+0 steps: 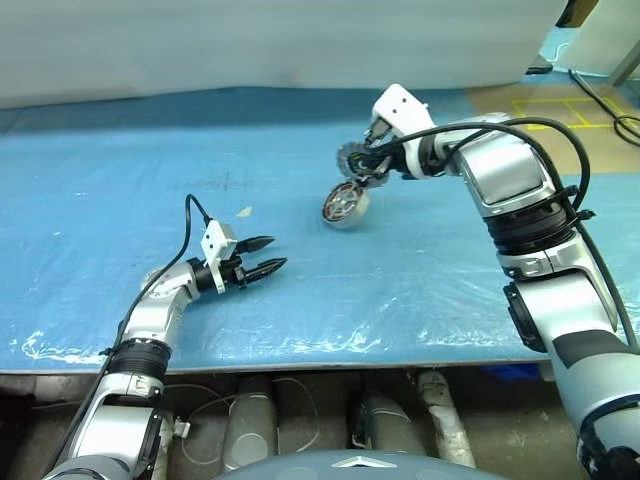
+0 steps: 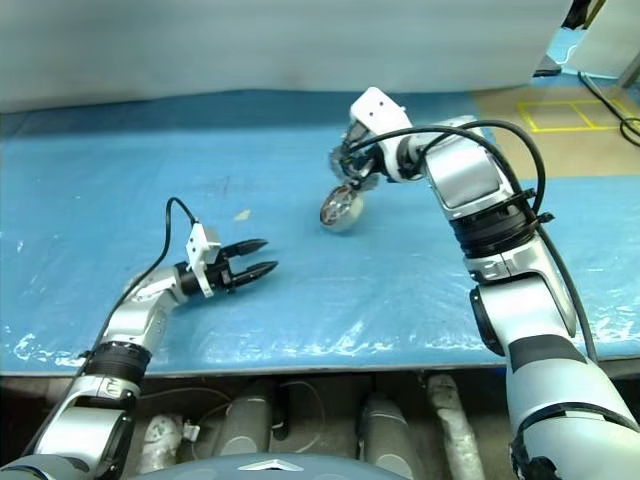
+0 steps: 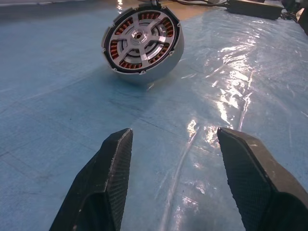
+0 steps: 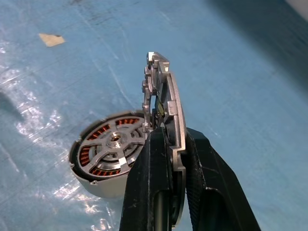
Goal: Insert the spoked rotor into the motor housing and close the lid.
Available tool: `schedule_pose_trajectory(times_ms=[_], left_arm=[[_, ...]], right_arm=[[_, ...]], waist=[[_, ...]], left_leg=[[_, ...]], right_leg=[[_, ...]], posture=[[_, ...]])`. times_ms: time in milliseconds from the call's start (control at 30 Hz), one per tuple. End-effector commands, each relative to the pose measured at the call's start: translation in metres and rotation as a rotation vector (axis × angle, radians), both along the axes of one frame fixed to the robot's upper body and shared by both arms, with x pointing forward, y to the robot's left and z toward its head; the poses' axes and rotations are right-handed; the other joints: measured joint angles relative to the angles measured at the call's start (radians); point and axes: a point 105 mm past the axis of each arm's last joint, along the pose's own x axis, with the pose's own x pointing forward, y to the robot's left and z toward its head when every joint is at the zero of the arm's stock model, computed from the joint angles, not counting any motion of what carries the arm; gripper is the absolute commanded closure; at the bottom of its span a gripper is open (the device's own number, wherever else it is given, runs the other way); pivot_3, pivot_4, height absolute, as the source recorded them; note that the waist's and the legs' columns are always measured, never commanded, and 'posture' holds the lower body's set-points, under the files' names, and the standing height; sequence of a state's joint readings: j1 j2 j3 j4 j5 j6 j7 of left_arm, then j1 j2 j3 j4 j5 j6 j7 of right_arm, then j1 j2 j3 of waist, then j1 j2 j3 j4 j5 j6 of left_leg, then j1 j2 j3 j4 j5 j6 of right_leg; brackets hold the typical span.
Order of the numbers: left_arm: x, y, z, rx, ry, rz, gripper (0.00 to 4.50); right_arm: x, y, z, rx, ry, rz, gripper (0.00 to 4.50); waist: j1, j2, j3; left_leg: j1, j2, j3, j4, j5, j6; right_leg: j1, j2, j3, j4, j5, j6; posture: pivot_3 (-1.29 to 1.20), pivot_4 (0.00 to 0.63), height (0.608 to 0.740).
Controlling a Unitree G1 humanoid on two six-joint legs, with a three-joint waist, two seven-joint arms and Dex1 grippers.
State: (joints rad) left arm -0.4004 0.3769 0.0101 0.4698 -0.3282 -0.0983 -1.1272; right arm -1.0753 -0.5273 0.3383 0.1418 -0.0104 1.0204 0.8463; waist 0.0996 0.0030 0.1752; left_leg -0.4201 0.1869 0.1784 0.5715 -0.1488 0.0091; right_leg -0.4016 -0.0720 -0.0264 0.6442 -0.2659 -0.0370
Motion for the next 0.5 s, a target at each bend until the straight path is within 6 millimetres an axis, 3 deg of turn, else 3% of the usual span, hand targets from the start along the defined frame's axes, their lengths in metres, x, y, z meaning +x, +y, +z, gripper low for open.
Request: schedule_pose_trajectory(times_ms=[33, 167, 333, 500], left_arm=[[0.003, 0.000, 0.008, -0.002, -0.040, 0.003, 1.50], [0.003, 0.000, 0.008, -0.003, -0.042, 0.005, 1.50], [0.003, 0.001, 0.006, 0.000, -0.039, 0.008, 1.50], [0.004, 0.002, 0.007, 0.002, -0.041, 0.009, 1.50]], right_arm=[[0.000, -0.013, -0.017, -0.045, 0.009, -0.039, 4.46], [0.001, -0.025, -0.026, -0.051, 0.041, -0.052, 4.46], [0.009, -0.043, -0.020, -0.059, 0.044, -0.063, 4.46], [0.021, -0.048, -0.012, -0.061, -0.005, -0.123, 4.46]], waist=[[0.004, 0.000, 0.000], [-0.001, 0.000, 0.000], [-0.001, 0.000, 0.000], [-0.002, 0.000, 0.000]], left_leg=[[0.000, 0.000, 0.000, 0.000, 0.000, 0.000], [0.000, -0.002, 0.000, 0.001, 0.000, 0.000], [0.003, -0.001, 0.000, 0.001, 0.000, 0.000], [0.003, -0.001, 0.000, 0.002, 0.000, 0.000]], right_leg=[[0.000, 0.000, 0.000, 0.000, 0.000, 0.000], [0.000, -0.001, 0.001, 0.000, 0.000, -0.001], [0.003, -0.001, 0.001, 0.000, -0.001, -0.001], [0.003, -0.001, 0.001, 0.000, -0.001, -0.001]], posture=[[0.00, 0.150, 0.740], [0.00, 0.150, 0.740], [0.00, 0.150, 0.740], [0.00, 0.150, 0.740]])
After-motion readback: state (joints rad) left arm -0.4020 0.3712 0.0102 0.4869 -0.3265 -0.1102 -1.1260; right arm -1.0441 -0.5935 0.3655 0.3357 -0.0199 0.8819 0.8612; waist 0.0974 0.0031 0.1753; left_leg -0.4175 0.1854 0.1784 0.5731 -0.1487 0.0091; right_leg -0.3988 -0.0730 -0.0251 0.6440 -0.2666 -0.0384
